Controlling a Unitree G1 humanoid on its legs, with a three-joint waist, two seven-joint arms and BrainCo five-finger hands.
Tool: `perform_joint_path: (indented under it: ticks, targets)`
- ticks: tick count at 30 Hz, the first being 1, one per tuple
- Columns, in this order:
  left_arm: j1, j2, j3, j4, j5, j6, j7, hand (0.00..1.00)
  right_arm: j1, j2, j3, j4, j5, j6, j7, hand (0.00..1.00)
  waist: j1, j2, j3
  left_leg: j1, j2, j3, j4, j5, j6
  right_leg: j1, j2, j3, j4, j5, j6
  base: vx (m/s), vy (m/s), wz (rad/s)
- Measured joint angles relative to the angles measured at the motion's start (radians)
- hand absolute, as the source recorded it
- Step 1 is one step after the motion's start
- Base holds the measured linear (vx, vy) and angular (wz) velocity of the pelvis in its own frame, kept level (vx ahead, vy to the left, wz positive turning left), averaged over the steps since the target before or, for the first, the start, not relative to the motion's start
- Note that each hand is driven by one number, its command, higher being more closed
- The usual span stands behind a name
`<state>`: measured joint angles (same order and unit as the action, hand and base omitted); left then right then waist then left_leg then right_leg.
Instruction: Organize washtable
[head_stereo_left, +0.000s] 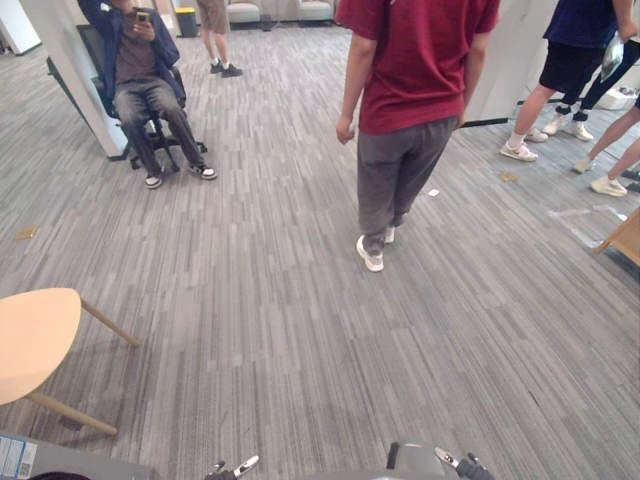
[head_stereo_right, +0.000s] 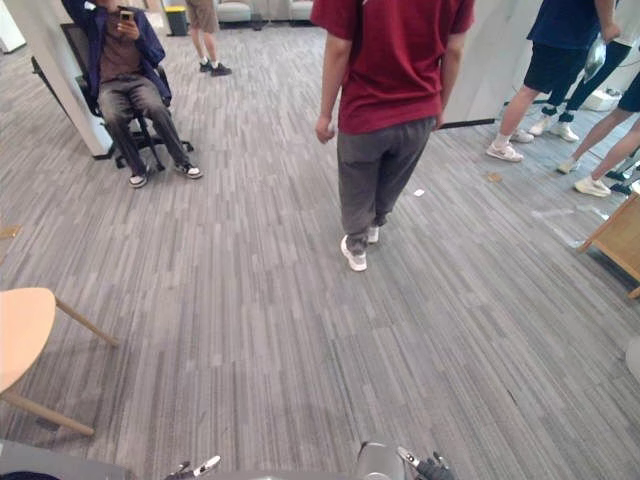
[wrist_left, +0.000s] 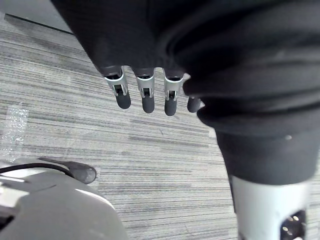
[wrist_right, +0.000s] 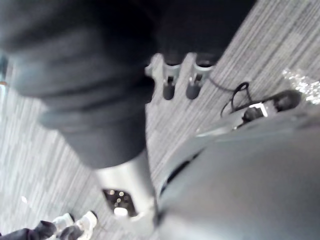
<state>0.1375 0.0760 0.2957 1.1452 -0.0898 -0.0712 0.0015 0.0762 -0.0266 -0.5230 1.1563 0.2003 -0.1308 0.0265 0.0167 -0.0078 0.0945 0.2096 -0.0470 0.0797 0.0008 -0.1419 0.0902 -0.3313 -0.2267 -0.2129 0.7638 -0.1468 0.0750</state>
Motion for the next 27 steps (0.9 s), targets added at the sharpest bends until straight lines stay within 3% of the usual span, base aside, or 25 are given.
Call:
perform_joint_path:
  ticks: [2,3,4,6,8,11,15,17,18,19,20,22,23,24,25,26,27]
  targets:
    - [-0.002,-0.012,0.027,-0.006,0.002,-0.002,0.0,0.0,0.007,0.001,0.0,0.004,0.003,0.002,-0.001,0.0,-0.003,0.007,-0.003,-0.003,0.028,-0.01,0.002,-0.02,-0.034,0.058,0.04,0.004,-0.314,0.038,-0.016,0.13,-0.232,0.09]
    - [-0.006,-0.015,0.045,-0.014,0.004,-0.003,0.001,0.0,0.021,0.007,-0.007,0.008,0.007,0.005,-0.001,0.0,0.003,-0.007,-0.006,0.0,0.048,-0.021,0.007,-0.043,-0.066,0.1,0.067,0.021,-0.445,0.088,-0.048,0.2,-0.294,0.1]
    - [-0.007,-0.018,0.051,-0.014,0.004,-0.003,0.0,0.0,0.02,0.007,-0.012,0.008,0.007,0.005,-0.002,0.0,0.003,-0.007,-0.006,0.0,0.062,-0.021,0.01,-0.047,-0.073,0.106,0.08,0.017,-0.45,0.088,-0.047,0.19,-0.21,0.1]
    - [-0.004,-0.043,0.058,-0.014,0.004,-0.005,-0.001,0.0,0.02,-0.007,-0.02,0.008,0.007,0.004,-0.002,0.0,0.004,0.035,-0.018,0.001,0.129,0.003,0.007,-0.046,-0.124,0.126,0.159,-0.006,-0.506,0.078,-0.062,0.29,-0.244,-0.13]
    - [-0.008,-0.044,0.048,-0.014,0.004,-0.006,-0.001,0.0,0.008,-0.007,-0.016,0.008,0.006,0.004,-0.002,0.0,-0.002,0.05,-0.027,0.011,0.157,0.007,-0.007,-0.024,-0.158,0.147,0.19,-0.022,-0.531,0.092,-0.084,0.28,-0.233,-0.11]
    - [-0.033,-0.039,-0.006,-0.014,0.005,-0.014,-0.001,0.0,0.007,-0.02,0.014,0.008,0.006,0.002,-0.002,0.0,-0.004,0.053,-0.033,0.016,0.187,0.005,-0.002,0.004,-0.189,0.184,0.217,-0.039,-0.56,0.12,-0.102,0.23,-0.161,0.27]
    - [-0.047,-0.033,-0.029,-0.014,0.004,-0.019,-0.001,0.0,-0.015,-0.018,0.087,0.017,0.007,0.0,-0.001,0.0,0.0,0.032,-0.041,-0.013,0.185,0.007,0.061,0.025,-0.2,0.211,0.222,-0.037,-0.588,0.12,-0.102,0.17,-0.068,0.11]
    - [-0.05,-0.03,-0.028,-0.018,0.003,-0.024,-0.001,0.0,-0.016,-0.012,0.122,0.036,0.016,-0.001,-0.001,0.0,0.0,0.01,-0.032,-0.094,0.179,0.005,0.3,0.004,-0.23,0.273,0.205,-0.035,-0.625,0.12,-0.102,0.14,-0.036,0.1]
    - [-0.047,-0.032,-0.02,-0.034,0.003,-0.025,-0.001,0.0,-0.014,-0.013,0.122,0.035,0.026,-0.001,0.0,0.0,0.007,0.015,-0.026,-0.166,0.193,-0.004,0.491,-0.001,-0.24,0.31,0.204,-0.034,-0.641,0.12,-0.103,0.1,0.02,-0.03]
    - [-0.046,-0.036,-0.015,-0.038,0.0,-0.025,-0.001,0.0,-0.012,-0.015,0.122,0.034,0.029,-0.002,0.0,0.0,0.011,0.021,-0.022,-0.199,0.204,-0.008,0.585,0.011,-0.261,0.329,0.21,-0.033,-0.647,0.118,-0.105,0.08,0.06,-0.2]
    - [-0.045,-0.036,-0.008,-0.038,-0.007,-0.025,-0.001,0.0,-0.007,-0.018,0.127,0.033,0.039,-0.004,0.0,0.0,0.027,0.022,-0.017,-0.243,0.217,-0.016,0.708,0.043,-0.299,0.347,0.214,-0.028,-0.648,0.112,-0.11,0.06,0.064,-0.25]
    - [-0.045,-0.044,0.003,-0.045,-0.017,-0.026,-0.001,0.0,-0.004,-0.016,0.13,0.033,0.067,-0.01,-0.001,0.0,0.026,0.036,-0.015,-0.31,0.233,-0.007,0.83,0.02,-0.271,0.372,0.208,-0.018,-0.649,0.109,-0.112,0.05,0.113,-0.24]
    - [-0.047,-0.049,0.022,-0.047,-0.019,-0.029,-0.002,0.0,-0.006,-0.014,0.114,0.033,0.074,-0.015,-0.001,0.0,0.026,0.033,-0.013,-0.341,0.24,0.038,0.823,-0.012,-0.22,0.384,0.194,-0.005,-0.657,0.107,-0.109,0.03,0.181,-0.25]
    - [-0.048,-0.047,0.025,-0.048,-0.026,-0.034,-0.002,0.0,-0.007,-0.011,0.097,0.033,0.076,-0.015,-0.001,0.0,0.025,0.028,-0.01,-0.351,0.243,0.076,0.745,-0.038,-0.189,0.397,0.176,0.002,-0.667,0.1,-0.1,0.01,0.172,-0.26]
    - [-0.047,-0.046,0.025,-0.049,-0.026,-0.035,-0.001,0.0,-0.007,-0.009,0.088,0.033,0.076,-0.016,-0.001,0.0,0.026,0.026,-0.01,-0.345,0.242,0.095,0.679,-0.04,-0.184,0.399,0.166,0.0,-0.667,0.086,-0.09,-0.02,0.191,-0.3]
    - [-0.042,-0.049,0.024,-0.047,-0.025,-0.034,0.0,0.0,-0.002,-0.013,0.087,0.032,0.077,-0.017,-0.002,0.0,0.024,0.035,-0.011,-0.311,0.239,0.121,0.488,-0.028,-0.18,0.398,0.159,0.004,-0.665,0.037,-0.072,-0.06,0.211,-0.33]
    - [-0.037,-0.062,0.024,-0.04,-0.025,-0.032,0.0,0.0,-0.001,-0.031,0.086,0.028,0.076,-0.017,-0.002,0.0,0.023,0.068,-0.015,-0.282,0.238,0.112,0.324,-0.023,-0.161,0.393,0.184,0.027,-0.661,0.023,-0.052,-0.05,0.218,-0.31]
